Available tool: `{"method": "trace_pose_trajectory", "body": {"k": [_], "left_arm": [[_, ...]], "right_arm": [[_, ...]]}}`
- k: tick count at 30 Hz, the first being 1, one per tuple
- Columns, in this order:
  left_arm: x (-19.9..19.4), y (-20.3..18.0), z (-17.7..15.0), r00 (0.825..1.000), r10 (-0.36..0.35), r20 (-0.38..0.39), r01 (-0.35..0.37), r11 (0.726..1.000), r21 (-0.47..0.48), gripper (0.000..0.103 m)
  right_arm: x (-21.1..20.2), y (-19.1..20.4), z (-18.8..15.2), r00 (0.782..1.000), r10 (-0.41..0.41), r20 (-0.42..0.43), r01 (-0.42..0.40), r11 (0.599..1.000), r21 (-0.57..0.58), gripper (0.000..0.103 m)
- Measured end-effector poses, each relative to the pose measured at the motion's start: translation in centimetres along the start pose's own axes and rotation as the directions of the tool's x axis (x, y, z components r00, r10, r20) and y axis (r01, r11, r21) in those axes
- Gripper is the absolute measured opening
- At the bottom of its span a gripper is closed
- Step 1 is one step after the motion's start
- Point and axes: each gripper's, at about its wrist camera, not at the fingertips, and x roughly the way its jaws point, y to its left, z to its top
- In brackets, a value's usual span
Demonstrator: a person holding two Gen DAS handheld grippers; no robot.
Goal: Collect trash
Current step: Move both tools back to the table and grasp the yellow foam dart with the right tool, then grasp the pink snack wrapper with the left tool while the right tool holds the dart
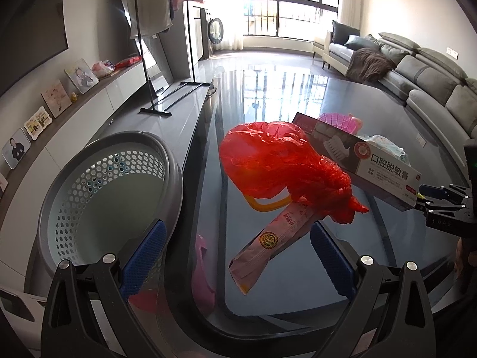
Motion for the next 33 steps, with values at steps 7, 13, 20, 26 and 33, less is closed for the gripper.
{"method": "trace_pose_trajectory", "body": {"k": [7,13,20,26,33], "left_arm": [[-0.2,-0.3,0.0,1.000,0.008,0.002,-0.008,1.000,0.001,0.096],[-0.3,-0.3,0.0,1.000,0.009,0.004,-0.009,1.000,0.003,0.096],[-0.7,0.0,-0.1,1.000,0.008,0.016,-0.008,1.000,0.001,0.096],[-0.7,0.0,-0.1,1.000,0.007,0.016,-0.007,1.000,0.002,0.096],[-0.6,-0.1,0.1,1.000,0.001,0.019,-0.001,1.000,0.006,0.096]], "right_arm": [[-0.5,1.0,-0.3,1.000,0.030,0.005,-0.030,0.999,-0.013,0.026],[-1.2,1.7,-1.0,0.998,0.055,0.007,-0.055,0.998,0.021,0.012],[-2.4,2.1,-1.6,0.998,0.059,0.018,-0.059,0.997,0.056,0.012],[-4.1,2.1,-1.8,0.996,0.061,0.060,-0.067,0.993,0.093,0.012],[-5.9,0.5,-2.4,0.991,0.071,0.115,-0.089,0.983,0.163,0.012]]}}
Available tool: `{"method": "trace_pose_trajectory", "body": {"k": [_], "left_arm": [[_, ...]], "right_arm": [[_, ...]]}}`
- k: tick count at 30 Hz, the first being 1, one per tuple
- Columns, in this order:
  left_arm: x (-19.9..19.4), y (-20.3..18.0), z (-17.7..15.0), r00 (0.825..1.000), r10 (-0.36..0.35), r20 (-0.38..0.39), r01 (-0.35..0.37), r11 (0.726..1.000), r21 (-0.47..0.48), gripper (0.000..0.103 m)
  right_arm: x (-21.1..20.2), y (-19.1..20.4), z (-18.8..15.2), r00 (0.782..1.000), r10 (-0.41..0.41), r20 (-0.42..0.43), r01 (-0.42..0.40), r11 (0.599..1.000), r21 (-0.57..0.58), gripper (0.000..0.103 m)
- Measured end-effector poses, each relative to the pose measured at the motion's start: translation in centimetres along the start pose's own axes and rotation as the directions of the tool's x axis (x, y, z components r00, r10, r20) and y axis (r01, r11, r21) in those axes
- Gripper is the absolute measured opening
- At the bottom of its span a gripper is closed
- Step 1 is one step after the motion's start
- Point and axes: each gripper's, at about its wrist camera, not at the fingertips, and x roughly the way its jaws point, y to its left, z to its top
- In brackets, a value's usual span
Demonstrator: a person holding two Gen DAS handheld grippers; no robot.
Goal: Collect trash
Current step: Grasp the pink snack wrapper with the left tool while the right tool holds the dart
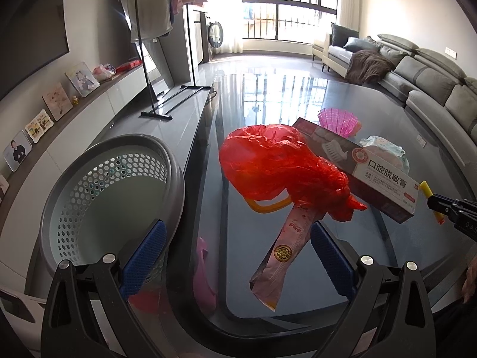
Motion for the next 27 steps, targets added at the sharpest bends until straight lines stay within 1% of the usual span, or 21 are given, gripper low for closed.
{"method": "trace_pose_trajectory", "body": {"k": [4,14,22,27], "left_arm": [[0.1,-0.3,-0.1,1.000,-0.004,0.003,0.004,1.000,0.006,0.096],[1.0,-1.1,-0.5,1.000,-0.023,-0.010,0.024,0.999,0.036,0.096],[3.4,-3.0,-0.8,0.996,-0.058,-0.065,0.063,0.995,0.082,0.096],[4.7,-4.1,-1.0,0.993,-0.065,-0.094,0.075,0.992,0.105,0.096]], "right_arm": [[-0.9,-0.4,0.2,1.000,0.008,0.025,-0.009,1.000,0.020,0.012],[-0.8,-0.2,0.5,0.999,0.046,0.021,-0.047,0.998,0.037,0.012],[-0.4,0.5,0.7,0.998,0.062,0.019,-0.063,0.998,0.029,0.012],[-0.2,0.6,0.8,0.997,0.072,0.014,-0.073,0.997,0.021,0.012]]}}
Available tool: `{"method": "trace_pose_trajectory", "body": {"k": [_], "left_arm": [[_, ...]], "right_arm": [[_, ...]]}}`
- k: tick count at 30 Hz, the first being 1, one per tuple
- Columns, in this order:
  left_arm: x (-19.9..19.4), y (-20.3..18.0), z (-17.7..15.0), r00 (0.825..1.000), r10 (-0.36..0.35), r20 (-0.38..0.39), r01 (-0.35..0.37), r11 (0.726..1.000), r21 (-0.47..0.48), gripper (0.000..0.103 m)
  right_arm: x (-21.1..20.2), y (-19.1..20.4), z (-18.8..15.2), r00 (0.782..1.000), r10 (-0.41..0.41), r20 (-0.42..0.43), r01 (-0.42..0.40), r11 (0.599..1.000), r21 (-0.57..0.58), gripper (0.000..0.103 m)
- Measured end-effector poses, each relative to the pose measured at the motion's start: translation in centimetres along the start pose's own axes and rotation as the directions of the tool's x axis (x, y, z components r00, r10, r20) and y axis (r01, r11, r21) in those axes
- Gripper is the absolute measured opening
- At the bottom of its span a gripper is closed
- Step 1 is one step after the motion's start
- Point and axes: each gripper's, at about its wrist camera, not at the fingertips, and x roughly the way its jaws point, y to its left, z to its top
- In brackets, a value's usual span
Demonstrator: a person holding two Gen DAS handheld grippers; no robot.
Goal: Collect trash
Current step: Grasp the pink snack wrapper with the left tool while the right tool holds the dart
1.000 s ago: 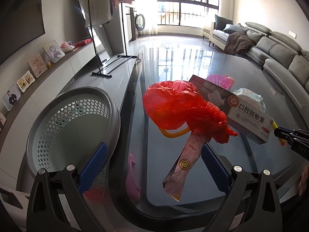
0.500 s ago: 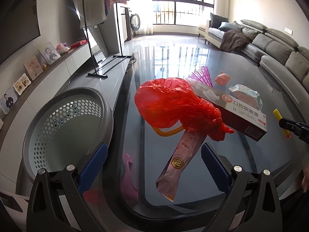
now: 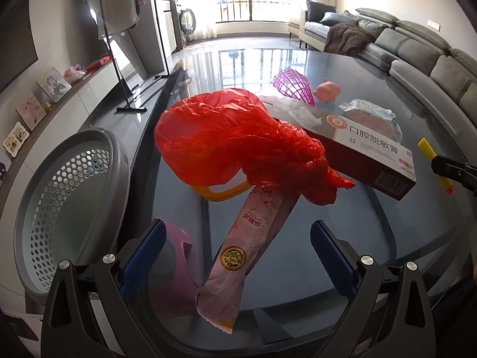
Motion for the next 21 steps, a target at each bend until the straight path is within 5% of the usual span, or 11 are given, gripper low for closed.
{"method": "trace_pose_trajectory", "body": {"k": [5,13,15,21], "left_arm": [[0.8,-0.5,0.1,0.999,-0.029,-0.023,0.029,1.000,-0.004,0.092],[1.7,-1.6,0.1,0.997,-0.053,-0.054,0.054,0.998,0.010,0.054],[1.6,-1.7,0.1,0.996,-0.066,-0.054,0.066,0.998,0.011,0.038],[1.1,-1.7,0.0,0.995,-0.086,-0.053,0.087,0.996,0.018,0.021]], "right_arm": [[0.0,0.1,0.1,1.000,0.009,0.001,-0.009,1.000,-0.003,0.012],[0.2,0.3,0.1,1.000,0.013,-0.007,-0.013,1.000,-0.010,0.012],[0.1,0.4,0.0,1.000,0.014,-0.006,-0.014,1.000,-0.011,0.012],[-0.1,0.7,0.1,1.000,0.019,-0.003,-0.019,1.000,-0.018,0.012]]}}
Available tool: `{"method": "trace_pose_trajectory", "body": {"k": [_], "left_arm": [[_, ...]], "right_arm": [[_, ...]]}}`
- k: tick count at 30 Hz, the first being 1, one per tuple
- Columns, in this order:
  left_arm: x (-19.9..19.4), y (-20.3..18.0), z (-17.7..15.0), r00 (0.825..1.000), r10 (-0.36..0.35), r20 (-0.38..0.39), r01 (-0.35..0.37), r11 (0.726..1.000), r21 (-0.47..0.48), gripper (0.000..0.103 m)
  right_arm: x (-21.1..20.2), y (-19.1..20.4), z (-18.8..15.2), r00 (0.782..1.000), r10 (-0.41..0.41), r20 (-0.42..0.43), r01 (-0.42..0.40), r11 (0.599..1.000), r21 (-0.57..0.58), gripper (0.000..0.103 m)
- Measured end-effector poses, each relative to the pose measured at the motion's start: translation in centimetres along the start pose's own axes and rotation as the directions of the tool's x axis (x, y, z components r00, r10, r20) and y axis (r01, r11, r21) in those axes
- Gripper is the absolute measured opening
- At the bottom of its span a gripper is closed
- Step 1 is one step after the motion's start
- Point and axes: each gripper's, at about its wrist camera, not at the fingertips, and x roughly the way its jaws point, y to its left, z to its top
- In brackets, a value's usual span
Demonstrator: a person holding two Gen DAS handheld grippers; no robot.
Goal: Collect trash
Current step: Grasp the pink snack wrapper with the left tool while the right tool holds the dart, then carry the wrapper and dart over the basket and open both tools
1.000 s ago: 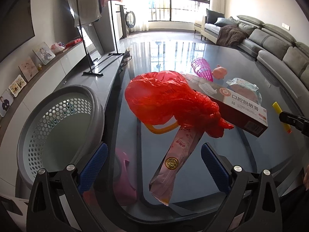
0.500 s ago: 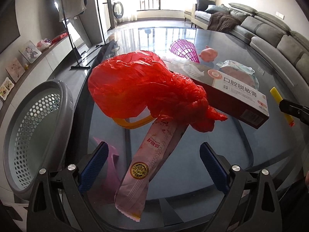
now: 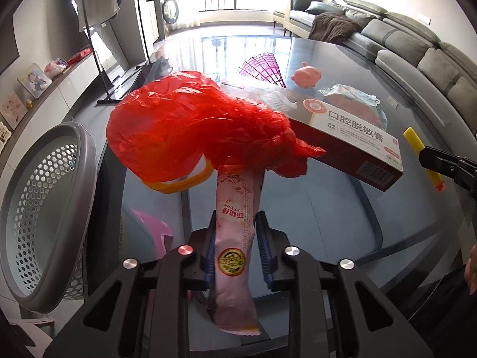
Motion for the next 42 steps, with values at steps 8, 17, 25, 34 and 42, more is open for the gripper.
{"method": "trace_pose_trajectory", "body": {"k": [8,17,25,34,42], "left_arm": [[-2.8,0.1,-0.4,0.999,-0.004,0.050,0.003,1.000,0.016,0.019],[-7.4,-0.5,-0.6,0.990,-0.013,0.142,0.004,0.998,0.061,0.019],[-10.1,1.7,-1.0,0.980,0.017,0.198,-0.016,1.000,-0.002,0.019],[-12.0,5.6,-0.9,0.971,0.084,0.224,-0.069,0.995,-0.072,0.019],[-13.2,10.2,-0.9,0.956,0.168,0.239,-0.134,0.979,-0.153,0.019]], "right_arm": [[-0.2,0.8,0.0,1.000,0.010,0.010,-0.010,1.000,-0.015,0.012],[-0.5,1.9,0.2,0.999,0.039,0.026,-0.038,0.999,-0.038,0.012],[0.3,5.0,1.1,0.996,0.085,0.029,-0.082,0.994,-0.074,0.012],[1.2,9.4,2.0,0.987,0.158,0.029,-0.153,0.980,-0.129,0.012],[2.5,13.7,2.8,0.973,0.230,-0.003,-0.227,0.957,-0.182,0.012]]}}
